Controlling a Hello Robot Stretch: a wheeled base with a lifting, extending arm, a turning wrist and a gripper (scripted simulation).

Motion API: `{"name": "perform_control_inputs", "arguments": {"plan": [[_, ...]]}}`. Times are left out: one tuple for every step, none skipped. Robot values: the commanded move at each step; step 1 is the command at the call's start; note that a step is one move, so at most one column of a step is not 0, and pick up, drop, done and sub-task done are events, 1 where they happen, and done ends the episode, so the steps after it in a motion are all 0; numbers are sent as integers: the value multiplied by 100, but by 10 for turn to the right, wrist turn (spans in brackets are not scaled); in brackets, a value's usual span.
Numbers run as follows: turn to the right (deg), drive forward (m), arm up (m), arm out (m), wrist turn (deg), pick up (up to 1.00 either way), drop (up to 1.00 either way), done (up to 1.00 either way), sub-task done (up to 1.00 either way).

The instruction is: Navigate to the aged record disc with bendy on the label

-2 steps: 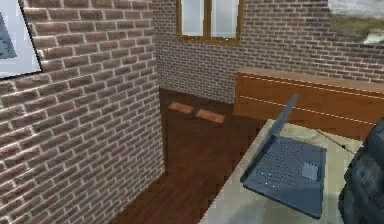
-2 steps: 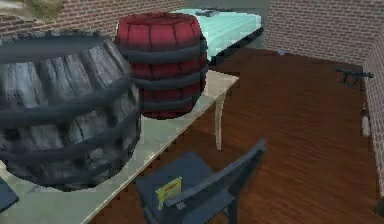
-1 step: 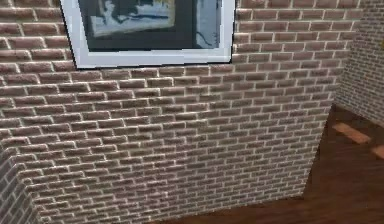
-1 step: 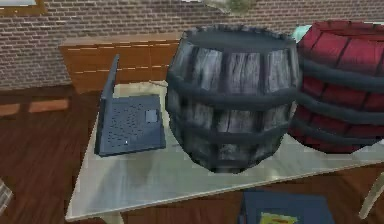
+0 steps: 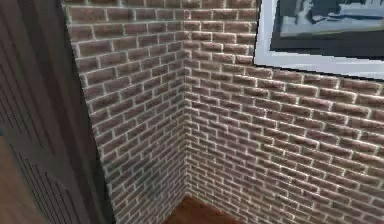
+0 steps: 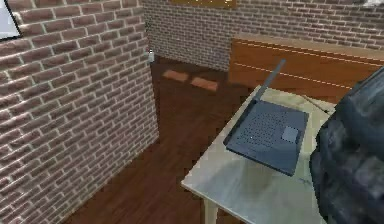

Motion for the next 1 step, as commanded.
{"name": "perform_control_inputs", "arguments": {"plan": [[-450, 0, 0, 0, 0, 0, 0, 0, 0]]}}
